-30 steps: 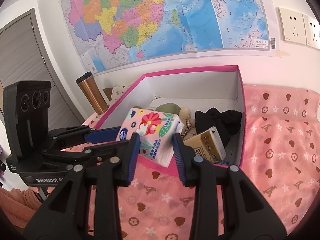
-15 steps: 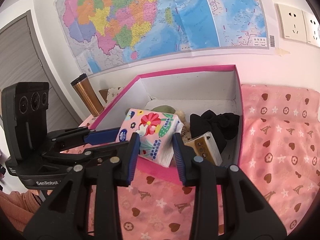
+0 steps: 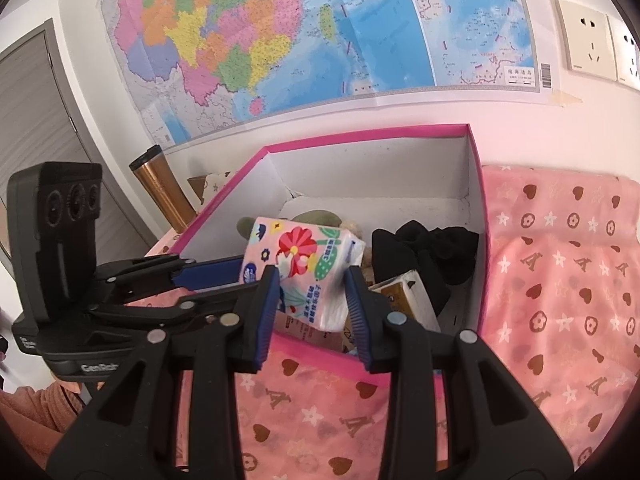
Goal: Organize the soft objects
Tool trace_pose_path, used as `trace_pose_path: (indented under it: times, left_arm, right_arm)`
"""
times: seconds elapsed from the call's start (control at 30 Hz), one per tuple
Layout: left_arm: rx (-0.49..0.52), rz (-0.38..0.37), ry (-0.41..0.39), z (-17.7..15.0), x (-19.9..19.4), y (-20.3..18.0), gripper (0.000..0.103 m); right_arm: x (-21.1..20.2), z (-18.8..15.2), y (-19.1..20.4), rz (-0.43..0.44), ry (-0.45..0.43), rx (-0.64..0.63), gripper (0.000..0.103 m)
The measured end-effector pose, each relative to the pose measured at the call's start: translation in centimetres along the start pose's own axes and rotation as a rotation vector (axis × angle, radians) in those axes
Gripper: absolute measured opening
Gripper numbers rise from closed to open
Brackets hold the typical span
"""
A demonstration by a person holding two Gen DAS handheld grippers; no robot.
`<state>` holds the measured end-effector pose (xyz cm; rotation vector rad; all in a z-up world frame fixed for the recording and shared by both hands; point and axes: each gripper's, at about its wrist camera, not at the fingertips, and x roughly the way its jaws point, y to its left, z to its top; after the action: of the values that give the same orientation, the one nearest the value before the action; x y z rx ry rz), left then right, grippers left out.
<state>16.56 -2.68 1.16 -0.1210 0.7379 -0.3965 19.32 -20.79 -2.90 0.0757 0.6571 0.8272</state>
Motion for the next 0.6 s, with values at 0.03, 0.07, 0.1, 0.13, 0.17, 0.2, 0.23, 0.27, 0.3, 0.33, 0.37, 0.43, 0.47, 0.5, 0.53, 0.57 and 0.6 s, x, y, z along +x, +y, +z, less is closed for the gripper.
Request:
trace_pose_path:
  times: [0.03, 0.07, 0.1, 0.13, 0.17, 0.2, 0.23, 0.27, 0.3, 0.33, 0.37, 0.43, 0.47, 0.5, 0.53, 0.57, 0.6]
  left_arm:
    - [-0.005, -0.002, 0.004, 0.0, 0.2, 0.1, 0.037]
    - [-0.007, -0.003, 0.008, -0.1, 0.4, 0.2, 0.037]
    - [-0.012, -0.003, 0.012, -0.1, 0.5, 0.3, 0.037]
    - [-0.014, -0.005, 0.015, -0.1, 0.6, 0.4, 0.037]
    - [-0.013, -0.005, 0.017, -0.2, 0.7, 0.5, 0.037]
    - [-0.013, -0.004, 0.019, -0.1, 0.8, 0.5, 0.037]
    - [-0.013, -0.003, 0.021, -0.1, 1.0, 0.4, 0.037]
    - [-0.011, -0.003, 0.025, -0.1, 1.1, 0.4, 0.037]
    - [-0.012, 0.000, 0.028, -0.1, 1.2, 0.5, 0.037]
    - [-0.014, 0.004, 0.033, -0.1, 1.4, 0.5, 0.037]
    - [-0.016, 0.003, 0.037, -0.1, 1.5, 0.6, 0.037]
    - [-0.024, 0.005, 0.048, -0.1, 2.0, 0.8, 0.037]
    - [-0.025, 0.006, 0.050, -0.1, 2.0, 0.8, 0.037]
    - [-0.029, 0.013, 0.054, -0.2, 2.2, 0.9, 0.037]
    - [-0.034, 0.020, 0.053, -0.1, 2.2, 1.0, 0.040]
    - [-0.033, 0.023, 0.054, -0.2, 2.2, 1.0, 0.046]
    - [-0.033, 0.032, 0.053, -0.2, 2.2, 1.0, 0.049]
  right_arm:
    - [0.1, 0.0, 0.0, -0.006, 0.003, -0.004, 0.037]
    - [0.2, -0.1, 0.0, -0.010, 0.005, -0.004, 0.037]
    - [0.3, -0.1, -0.1, -0.009, 0.009, -0.001, 0.037]
    - [0.4, -0.2, -0.2, -0.008, 0.013, 0.003, 0.037]
    - [0.5, -0.3, -0.2, -0.009, 0.015, 0.006, 0.037]
    - [0.6, -0.3, -0.3, -0.009, 0.018, 0.009, 0.037]
    - [0.7, -0.3, -0.4, -0.011, 0.021, 0.012, 0.037]
    - [0.8, -0.3, -0.4, -0.014, 0.023, 0.014, 0.037]
    - [0.9, -0.3, -0.5, -0.015, 0.026, 0.019, 0.037]
    - [1.0, -0.3, -0.6, -0.015, 0.030, 0.021, 0.037]
    - [1.2, -0.3, -0.6, -0.017, 0.033, 0.023, 0.037]
    - [1.4, -0.3, -0.8, -0.023, 0.040, 0.031, 0.037]
    - [1.4, -0.3, -0.8, -0.025, 0.043, 0.035, 0.037]
    - [1.4, -0.3, -0.8, -0.028, 0.042, 0.036, 0.037]
    - [1.3, -0.3, -0.8, -0.034, 0.039, 0.036, 0.037]
    - [1.2, -0.2, -0.8, -0.043, 0.035, 0.035, 0.037]
    - [0.9, -0.3, -0.7, -0.049, 0.030, 0.032, 0.037]
